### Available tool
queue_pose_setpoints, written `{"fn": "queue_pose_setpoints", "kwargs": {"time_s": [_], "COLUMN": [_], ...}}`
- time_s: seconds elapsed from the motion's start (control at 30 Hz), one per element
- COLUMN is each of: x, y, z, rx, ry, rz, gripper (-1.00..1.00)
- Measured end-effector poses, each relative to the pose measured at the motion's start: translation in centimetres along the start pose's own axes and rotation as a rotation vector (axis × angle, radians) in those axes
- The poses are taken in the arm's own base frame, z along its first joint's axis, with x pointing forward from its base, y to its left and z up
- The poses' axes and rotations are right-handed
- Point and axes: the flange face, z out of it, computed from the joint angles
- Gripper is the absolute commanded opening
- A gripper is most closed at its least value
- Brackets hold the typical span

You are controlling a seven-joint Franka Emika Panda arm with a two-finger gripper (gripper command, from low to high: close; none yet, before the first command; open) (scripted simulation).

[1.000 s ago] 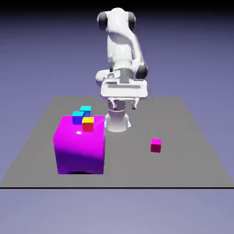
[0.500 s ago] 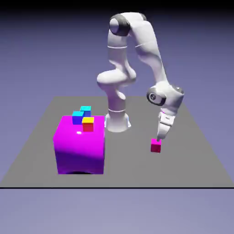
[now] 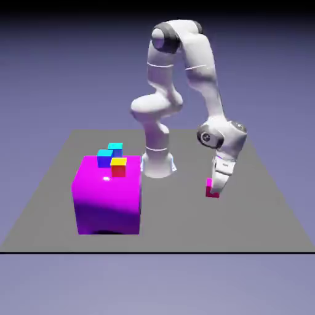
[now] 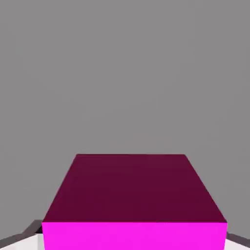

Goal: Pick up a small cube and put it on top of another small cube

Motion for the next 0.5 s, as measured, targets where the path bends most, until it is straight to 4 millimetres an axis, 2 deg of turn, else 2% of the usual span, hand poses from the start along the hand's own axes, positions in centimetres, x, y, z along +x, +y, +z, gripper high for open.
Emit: {"fn": "queue_pose_setpoints", "kwargs": {"time_s": [0.03,0.07,0.1,0.13,0.17,0.27,0.37,0.5], "x": [0.0,0.7,1.5,2.1,2.5,2.2,0.1,-5.6], "y": [0.1,1.1,3.9,8.5,9.9,17.3,25.1,34.9], "z": [0.0,-1.3,-2.4,-3.1,-4.5,-8.0,-11.3,-15.0], "rx": [0.001,-0.014,-0.018,-0.015,-0.025,-0.034,-0.028,0.002], "ry": [-0.001,0.008,0.007,-0.004,0.001,-0.005,-0.018,-0.038], "rz": [0.004,-0.018,0.008,0.076,0.062,0.100,0.148,0.215], "gripper": [-1.00,-1.00,-1.00,-1.00,-1.00,-1.00,-1.00,-1.00]}}
